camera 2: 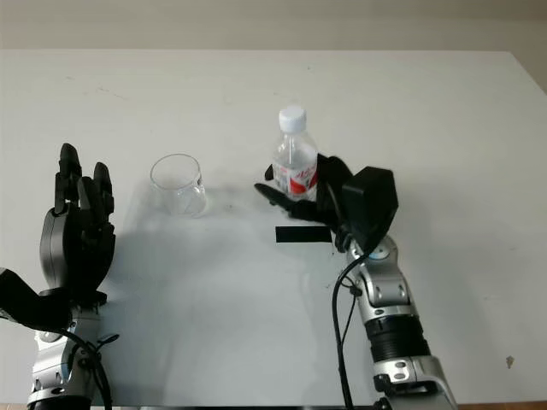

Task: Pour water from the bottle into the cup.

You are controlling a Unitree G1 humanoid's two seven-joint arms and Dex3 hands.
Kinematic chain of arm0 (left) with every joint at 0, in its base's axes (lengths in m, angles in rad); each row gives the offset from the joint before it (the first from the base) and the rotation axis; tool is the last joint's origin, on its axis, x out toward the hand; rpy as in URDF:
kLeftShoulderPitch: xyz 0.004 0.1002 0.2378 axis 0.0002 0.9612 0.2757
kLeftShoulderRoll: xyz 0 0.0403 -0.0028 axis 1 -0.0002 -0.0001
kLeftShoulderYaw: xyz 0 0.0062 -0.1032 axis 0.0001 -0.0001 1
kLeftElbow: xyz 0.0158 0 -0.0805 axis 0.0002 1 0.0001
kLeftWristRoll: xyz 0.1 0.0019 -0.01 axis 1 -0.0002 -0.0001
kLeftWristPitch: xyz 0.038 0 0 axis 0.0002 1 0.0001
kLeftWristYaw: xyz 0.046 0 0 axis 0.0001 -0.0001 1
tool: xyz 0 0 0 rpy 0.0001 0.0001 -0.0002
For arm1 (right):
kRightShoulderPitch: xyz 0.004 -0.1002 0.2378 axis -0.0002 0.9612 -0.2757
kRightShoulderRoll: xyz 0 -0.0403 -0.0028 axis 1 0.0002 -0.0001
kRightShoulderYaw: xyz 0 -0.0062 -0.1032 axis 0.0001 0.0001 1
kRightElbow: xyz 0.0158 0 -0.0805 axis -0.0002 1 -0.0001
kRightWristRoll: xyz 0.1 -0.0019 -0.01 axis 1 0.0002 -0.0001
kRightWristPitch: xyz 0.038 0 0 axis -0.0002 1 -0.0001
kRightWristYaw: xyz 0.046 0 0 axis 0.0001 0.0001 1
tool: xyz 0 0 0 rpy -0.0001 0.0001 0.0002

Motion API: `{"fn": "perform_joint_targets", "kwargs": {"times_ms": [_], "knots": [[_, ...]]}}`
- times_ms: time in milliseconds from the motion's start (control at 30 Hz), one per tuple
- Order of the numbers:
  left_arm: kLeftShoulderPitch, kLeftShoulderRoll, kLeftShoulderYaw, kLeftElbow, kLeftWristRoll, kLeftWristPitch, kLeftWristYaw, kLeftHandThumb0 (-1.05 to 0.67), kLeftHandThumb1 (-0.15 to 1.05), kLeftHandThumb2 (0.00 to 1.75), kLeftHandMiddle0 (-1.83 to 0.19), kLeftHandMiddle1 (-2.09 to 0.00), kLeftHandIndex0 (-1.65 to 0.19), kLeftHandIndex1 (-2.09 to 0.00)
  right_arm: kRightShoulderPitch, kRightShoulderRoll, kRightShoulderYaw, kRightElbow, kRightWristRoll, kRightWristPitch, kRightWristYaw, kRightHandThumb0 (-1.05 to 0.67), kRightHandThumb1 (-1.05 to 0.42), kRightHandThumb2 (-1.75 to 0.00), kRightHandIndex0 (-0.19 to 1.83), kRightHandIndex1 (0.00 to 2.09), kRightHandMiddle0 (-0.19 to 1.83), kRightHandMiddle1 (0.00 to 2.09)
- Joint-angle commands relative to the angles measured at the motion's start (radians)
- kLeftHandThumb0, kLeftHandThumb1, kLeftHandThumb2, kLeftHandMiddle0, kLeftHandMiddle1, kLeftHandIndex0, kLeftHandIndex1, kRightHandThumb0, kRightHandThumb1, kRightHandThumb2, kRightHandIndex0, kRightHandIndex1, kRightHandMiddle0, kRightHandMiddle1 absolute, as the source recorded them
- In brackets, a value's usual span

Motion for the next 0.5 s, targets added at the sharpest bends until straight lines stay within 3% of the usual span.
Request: {"fn": "perform_joint_targets", "kwargs": {"times_ms": [0,467], "knots": [[0.035,0.0,0.007,0.008,-0.004,0.0,-0.005,-0.63,1.05,0.6,0.13,-0.05,0.19,-0.01,0.018,0.012,0.003,-0.02,0.002,0.004,-0.001,-0.36,-1.05,-0.49,1.44,2.09,1.09,2.09],[0.037,0.008,0.016,0.001,-0.002,0.017,-0.005,-0.66,1.05,0.58,0.12,-0.05,0.19,-0.02,0.074,0.049,-0.008,-0.023,0.012,0.011,-0.028,-0.4,-1.05,-0.5,1.46,2.09,1.09,2.09]]}}
